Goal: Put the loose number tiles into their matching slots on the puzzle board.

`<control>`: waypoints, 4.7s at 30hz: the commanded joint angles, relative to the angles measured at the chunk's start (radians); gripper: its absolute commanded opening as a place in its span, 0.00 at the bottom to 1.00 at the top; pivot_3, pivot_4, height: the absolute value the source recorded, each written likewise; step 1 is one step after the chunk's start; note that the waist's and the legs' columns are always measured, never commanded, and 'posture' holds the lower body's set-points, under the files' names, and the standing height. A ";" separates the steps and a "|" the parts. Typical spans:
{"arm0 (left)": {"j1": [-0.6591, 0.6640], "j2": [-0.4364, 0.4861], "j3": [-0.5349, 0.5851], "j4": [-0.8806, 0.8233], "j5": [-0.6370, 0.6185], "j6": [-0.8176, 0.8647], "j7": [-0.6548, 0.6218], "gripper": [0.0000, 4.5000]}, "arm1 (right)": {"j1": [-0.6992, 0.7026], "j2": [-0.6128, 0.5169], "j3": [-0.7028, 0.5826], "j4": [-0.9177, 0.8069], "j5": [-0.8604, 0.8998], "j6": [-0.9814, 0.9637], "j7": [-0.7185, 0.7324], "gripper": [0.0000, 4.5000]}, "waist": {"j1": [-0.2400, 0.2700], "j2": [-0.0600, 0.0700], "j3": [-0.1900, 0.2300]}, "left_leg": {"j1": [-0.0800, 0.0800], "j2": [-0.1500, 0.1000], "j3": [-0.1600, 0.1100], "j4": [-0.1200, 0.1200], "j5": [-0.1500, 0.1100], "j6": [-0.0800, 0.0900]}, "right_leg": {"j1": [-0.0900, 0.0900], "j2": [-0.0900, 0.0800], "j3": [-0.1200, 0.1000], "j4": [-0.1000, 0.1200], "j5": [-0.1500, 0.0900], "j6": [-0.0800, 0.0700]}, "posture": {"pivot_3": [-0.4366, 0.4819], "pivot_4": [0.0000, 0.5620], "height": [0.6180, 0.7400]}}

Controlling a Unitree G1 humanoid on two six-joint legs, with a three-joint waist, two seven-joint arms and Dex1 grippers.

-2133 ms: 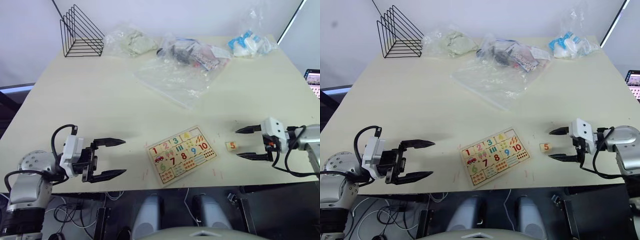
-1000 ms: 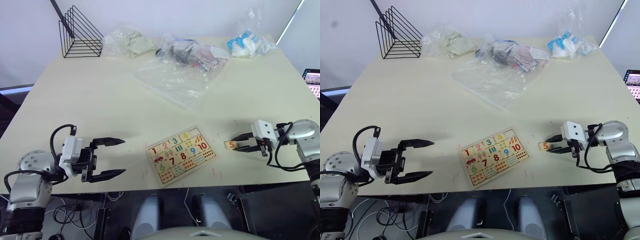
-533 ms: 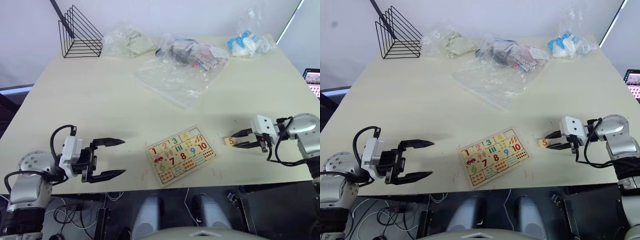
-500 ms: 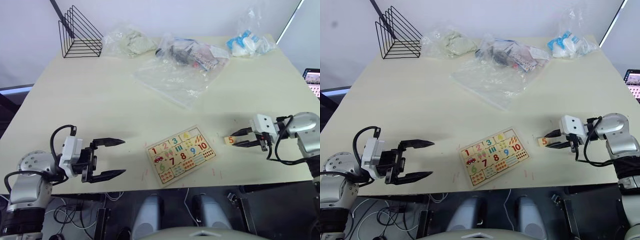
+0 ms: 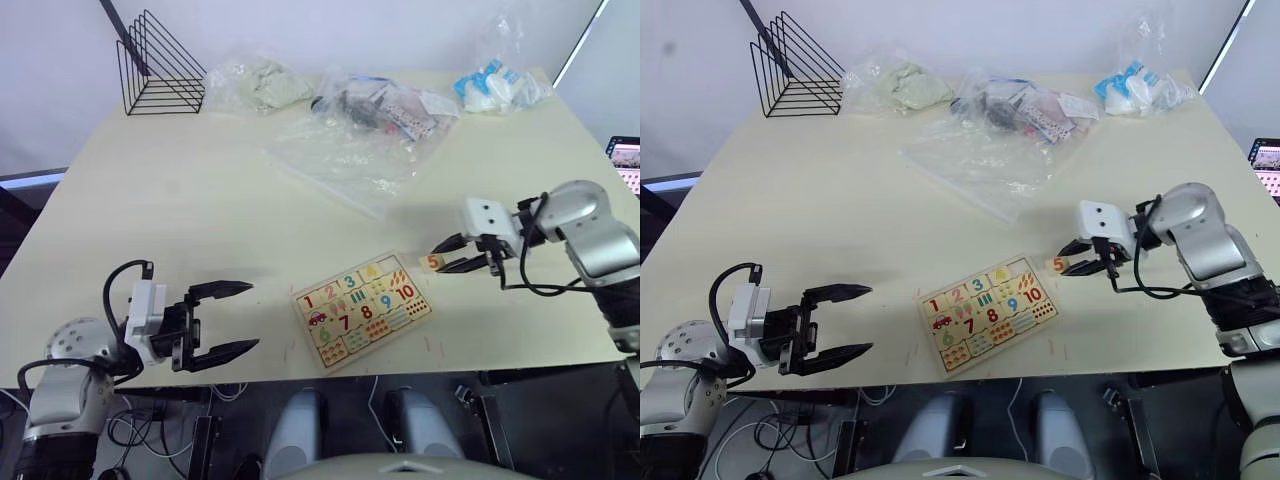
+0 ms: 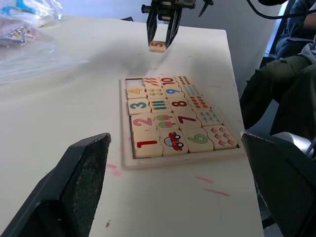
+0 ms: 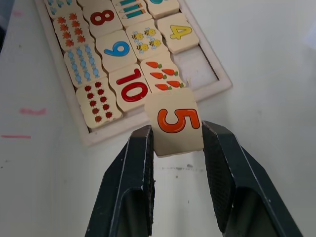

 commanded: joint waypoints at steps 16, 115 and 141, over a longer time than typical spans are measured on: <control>0.094 -0.028 0.062 -0.103 -0.016 -0.006 0.102 1.00 | -0.266 0.157 0.241 0.040 -0.241 0.103 -0.011 0.19 | 0.000 0.000 0.000 | -0.001 0.000 0.000 0.000 0.000 0.000 | -0.001 0.000 -0.001 0.000 0.000 0.000 | 0.48 0.27 1.00; 0.074 -0.054 0.026 -0.051 0.008 -0.061 0.091 1.00 | -0.145 0.218 0.065 -0.037 -0.139 0.195 -0.113 0.02 | -0.001 0.001 0.000 | -0.001 0.000 -0.001 -0.001 0.000 0.000 | -0.001 -0.001 -0.001 0.000 0.000 0.000 | 0.48 0.27 1.00; 0.033 -0.041 0.023 -0.025 0.015 -0.050 0.073 1.00 | 0.266 0.303 -0.094 -0.193 0.054 0.163 -0.484 0.02 | 0.000 0.000 0.000 | -0.002 -0.001 -0.001 -0.001 0.000 0.000 | -0.001 0.000 -0.001 0.000 0.000 0.000 | 0.48 0.27 1.00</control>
